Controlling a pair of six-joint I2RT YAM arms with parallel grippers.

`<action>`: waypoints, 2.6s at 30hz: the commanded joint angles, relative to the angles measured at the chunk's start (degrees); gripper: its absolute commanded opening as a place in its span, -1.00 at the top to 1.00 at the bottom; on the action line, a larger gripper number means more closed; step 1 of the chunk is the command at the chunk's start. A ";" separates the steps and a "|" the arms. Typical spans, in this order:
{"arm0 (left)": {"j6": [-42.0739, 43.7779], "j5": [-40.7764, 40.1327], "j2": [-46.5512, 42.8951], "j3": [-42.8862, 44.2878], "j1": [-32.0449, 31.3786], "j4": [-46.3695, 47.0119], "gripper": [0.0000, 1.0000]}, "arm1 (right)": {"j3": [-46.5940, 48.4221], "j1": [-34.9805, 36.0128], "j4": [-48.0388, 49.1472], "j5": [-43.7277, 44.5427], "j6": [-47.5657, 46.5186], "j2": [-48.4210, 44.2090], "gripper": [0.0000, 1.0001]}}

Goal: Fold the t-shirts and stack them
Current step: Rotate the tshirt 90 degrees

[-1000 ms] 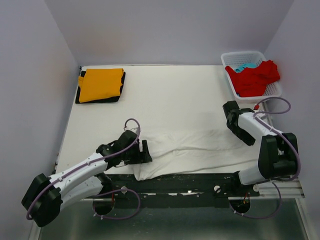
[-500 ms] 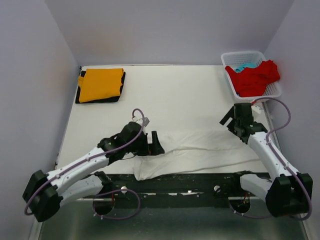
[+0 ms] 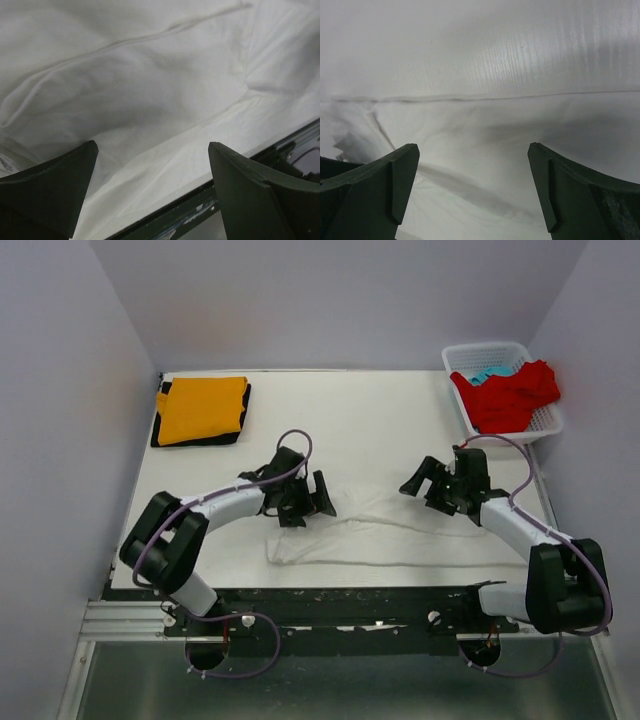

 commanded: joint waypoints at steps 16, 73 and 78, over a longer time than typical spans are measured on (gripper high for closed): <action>10.74 5.33 40.78 56.89 14.05 -31.22 -0.97 | 13.90 -0.08 -19.63 18.20 -1.43 6.32 -1.00; -6.46 -20.88 -57.36 -16.64 19.85 -26.06 -0.97 | 55.63 37.96 -5.17 13.26 -46.78 52.63 -1.00; -5.65 -21.98 -56.26 -16.55 19.85 -24.08 -0.97 | 65.19 37.59 -6.33 25.05 -36.43 62.03 -1.00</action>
